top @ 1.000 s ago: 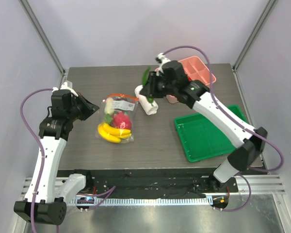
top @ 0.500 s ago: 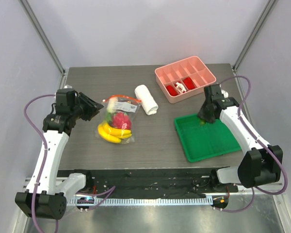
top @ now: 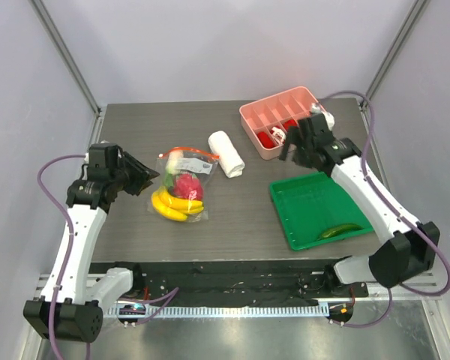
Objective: Open the zip-top bag and remove the fake food
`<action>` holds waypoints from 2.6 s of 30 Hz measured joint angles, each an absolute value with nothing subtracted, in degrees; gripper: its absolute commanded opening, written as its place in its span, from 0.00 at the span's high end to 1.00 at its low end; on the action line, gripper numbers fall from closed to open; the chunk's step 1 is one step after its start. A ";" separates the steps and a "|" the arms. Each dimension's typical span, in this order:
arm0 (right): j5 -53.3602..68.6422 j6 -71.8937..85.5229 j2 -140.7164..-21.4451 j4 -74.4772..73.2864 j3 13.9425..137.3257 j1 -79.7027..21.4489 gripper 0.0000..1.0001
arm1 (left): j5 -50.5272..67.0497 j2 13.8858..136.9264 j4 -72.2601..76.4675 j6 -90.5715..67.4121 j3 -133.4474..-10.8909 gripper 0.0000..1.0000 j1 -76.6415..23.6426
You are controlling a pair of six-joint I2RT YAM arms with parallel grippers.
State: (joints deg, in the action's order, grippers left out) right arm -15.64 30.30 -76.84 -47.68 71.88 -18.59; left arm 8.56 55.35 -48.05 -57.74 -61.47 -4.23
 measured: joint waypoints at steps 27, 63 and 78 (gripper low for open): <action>14.31 22.92 -150.69 -14.26 138.43 -35.75 0.46 | 8.99 59.59 -47.42 -64.40 -52.34 0.74 -4.97; 25.74 32.82 -138.67 -11.79 112.62 -39.18 0.57 | -10.00 90.83 -44.03 -56.31 -61.73 0.74 0.30; 23.83 35.00 -134.04 -17.74 109.14 -40.29 0.57 | -5.89 68.05 -50.43 -56.49 -66.76 0.43 -1.43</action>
